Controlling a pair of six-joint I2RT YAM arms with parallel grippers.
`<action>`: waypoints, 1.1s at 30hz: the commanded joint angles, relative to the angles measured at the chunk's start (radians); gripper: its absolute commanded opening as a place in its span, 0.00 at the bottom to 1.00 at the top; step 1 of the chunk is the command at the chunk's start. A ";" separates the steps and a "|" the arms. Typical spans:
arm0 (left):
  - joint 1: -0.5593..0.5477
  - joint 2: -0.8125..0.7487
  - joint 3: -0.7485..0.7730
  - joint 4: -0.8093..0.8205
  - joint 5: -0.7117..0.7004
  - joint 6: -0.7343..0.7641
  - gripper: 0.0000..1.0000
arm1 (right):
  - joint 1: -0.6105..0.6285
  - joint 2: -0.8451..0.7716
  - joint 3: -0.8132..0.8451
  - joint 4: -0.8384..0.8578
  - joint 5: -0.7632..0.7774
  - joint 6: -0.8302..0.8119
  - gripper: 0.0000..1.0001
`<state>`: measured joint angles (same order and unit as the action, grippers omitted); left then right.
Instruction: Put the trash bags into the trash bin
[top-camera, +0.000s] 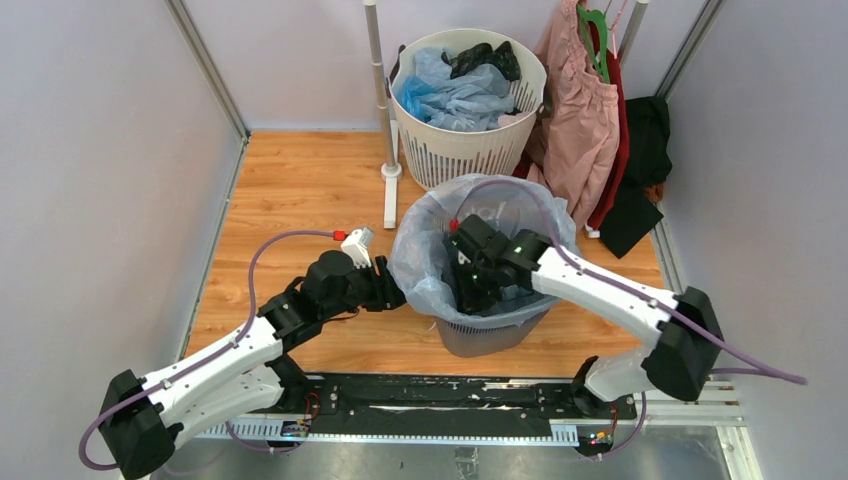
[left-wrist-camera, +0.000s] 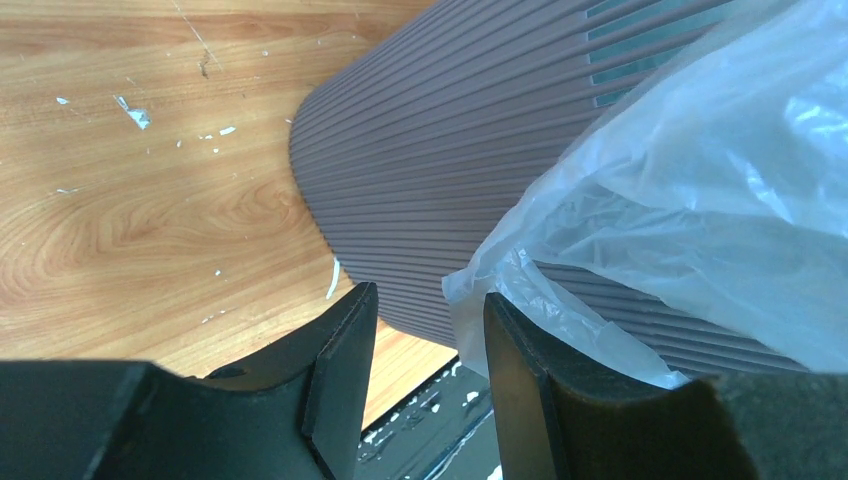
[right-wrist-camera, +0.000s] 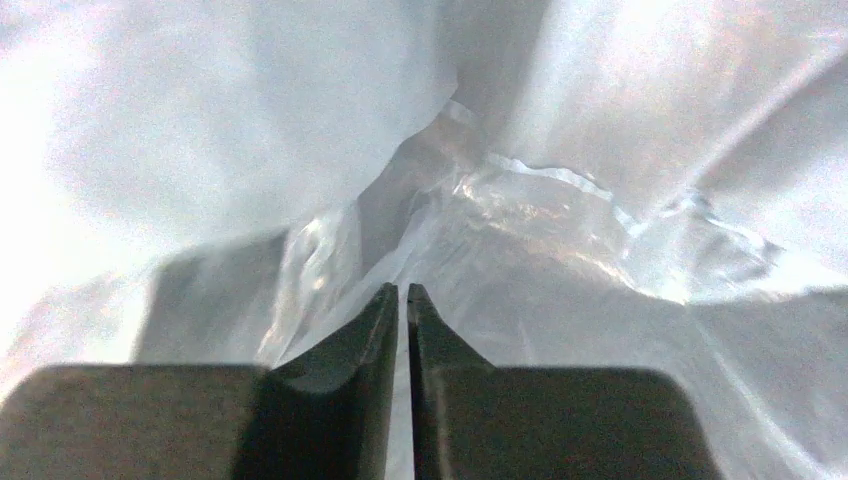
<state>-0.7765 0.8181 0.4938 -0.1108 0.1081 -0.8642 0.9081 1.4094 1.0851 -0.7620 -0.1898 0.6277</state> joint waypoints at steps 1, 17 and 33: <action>-0.009 -0.006 0.019 -0.004 -0.008 0.016 0.48 | 0.005 -0.077 0.130 -0.218 0.173 -0.081 0.15; -0.010 0.006 0.002 -0.005 -0.003 0.014 0.51 | 0.002 -0.260 0.323 -0.427 0.403 -0.100 0.24; -0.009 0.096 0.015 -0.012 0.030 0.043 0.55 | 0.002 -0.500 0.519 -0.514 0.709 -0.022 0.29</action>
<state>-0.7765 0.9031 0.4938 -0.1196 0.1287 -0.8433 0.9077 0.9306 1.6146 -1.1881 0.3523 0.5369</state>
